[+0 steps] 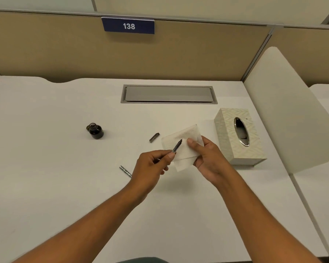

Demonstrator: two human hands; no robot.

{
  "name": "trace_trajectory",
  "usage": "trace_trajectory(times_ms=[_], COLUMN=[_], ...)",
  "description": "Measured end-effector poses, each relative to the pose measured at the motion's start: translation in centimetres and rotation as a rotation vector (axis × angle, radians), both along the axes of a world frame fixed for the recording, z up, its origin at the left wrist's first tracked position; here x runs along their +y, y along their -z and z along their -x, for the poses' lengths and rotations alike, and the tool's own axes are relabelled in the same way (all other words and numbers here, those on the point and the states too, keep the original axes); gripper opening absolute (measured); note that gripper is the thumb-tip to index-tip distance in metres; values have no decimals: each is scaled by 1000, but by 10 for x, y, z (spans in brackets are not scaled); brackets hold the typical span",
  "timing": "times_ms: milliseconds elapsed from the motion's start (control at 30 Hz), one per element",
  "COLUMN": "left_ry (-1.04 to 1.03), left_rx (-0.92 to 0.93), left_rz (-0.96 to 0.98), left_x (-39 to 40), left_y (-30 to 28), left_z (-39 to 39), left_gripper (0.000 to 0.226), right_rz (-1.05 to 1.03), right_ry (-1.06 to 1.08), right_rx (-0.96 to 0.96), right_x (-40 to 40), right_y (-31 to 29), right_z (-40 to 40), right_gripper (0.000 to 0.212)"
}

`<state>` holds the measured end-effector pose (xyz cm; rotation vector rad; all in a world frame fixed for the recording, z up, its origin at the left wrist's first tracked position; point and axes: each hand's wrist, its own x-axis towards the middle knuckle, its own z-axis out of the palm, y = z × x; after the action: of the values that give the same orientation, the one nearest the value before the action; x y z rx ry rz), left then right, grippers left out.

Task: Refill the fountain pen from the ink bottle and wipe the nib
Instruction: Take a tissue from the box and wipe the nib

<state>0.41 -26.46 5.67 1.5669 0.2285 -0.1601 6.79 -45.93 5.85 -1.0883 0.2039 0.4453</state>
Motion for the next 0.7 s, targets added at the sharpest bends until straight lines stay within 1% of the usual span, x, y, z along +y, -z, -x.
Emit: trace_trajectory(times_ms=[200, 233, 333, 367, 467, 567, 633, 700], left_ry=[-30, -32, -39, -42, -40, -31, -19, 3], left_rx=[40, 43, 50, 52, 60, 72, 73, 67], left_rz=[-4, -7, -17, -16, -11, -14, -32, -64], left_x=[4, 5, 7, 8, 8, 7, 7, 6], left_y=[6, 6, 6, 5, 4, 3, 0, -2], left_z=[4, 4, 3, 3, 2, 2, 2, 2], left_gripper=[11, 11, 13, 14, 16, 20, 22, 26], right_rz=[-126, -166, -291, -307, -276, -166, -107, -57], right_ry=[-36, -45, -71, -74, -116, -187, -195, -160], right_rx=[74, 84, 147, 172, 172, 60, 28, 29], right_x=[9, 9, 8, 7, 7, 9, 11, 13], right_y=[-2, -3, -4, -3, 0, -1, -1, 2], right_z=[6, 6, 6, 5, 6, 6, 6, 5], right_gripper=[35, 37, 54, 56, 48, 34, 32, 35])
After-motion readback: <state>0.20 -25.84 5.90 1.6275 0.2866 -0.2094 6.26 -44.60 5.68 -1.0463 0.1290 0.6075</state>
